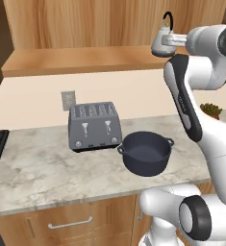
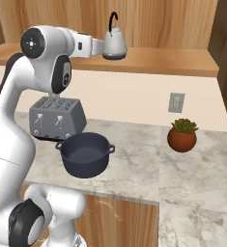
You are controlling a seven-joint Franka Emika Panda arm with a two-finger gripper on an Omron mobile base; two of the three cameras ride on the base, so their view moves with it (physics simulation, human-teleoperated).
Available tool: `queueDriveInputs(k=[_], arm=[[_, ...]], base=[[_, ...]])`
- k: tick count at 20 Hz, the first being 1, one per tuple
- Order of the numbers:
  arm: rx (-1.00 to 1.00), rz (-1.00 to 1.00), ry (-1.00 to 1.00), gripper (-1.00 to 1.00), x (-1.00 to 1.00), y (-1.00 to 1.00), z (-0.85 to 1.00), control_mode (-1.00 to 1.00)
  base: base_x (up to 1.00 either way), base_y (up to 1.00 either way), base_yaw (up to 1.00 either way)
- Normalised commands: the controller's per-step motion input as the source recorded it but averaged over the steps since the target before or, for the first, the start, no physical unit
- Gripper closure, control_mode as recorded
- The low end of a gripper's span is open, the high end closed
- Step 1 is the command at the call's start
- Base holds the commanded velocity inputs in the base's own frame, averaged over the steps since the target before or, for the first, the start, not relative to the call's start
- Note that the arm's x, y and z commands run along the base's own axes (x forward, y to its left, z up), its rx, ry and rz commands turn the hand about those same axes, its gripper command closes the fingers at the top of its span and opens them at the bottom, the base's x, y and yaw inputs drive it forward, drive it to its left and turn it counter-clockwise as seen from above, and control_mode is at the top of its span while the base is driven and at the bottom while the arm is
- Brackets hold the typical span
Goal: Pick the kettle from the cabinet and place it on a stove burner. Then pick the pot from the counter and place it on another stove burner. Finally, turn both burners on.
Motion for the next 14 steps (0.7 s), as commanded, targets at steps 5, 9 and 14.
queueDriveInputs(k=[5,9,14], arm=[[0.00,0.00,0.01,-1.00,0.40,0.00,0.00,-1.00],[0.00,0.00,0.04,-1.00,0.42,0.00,0.05,-1.00],[0.00,0.04,0.00,-1.00,0.36,-0.04,0.02,-1.00]], base=[[0.00,0.00,0.00],[0.00,0.00,0.00],[0.00,0.00,0.00]])
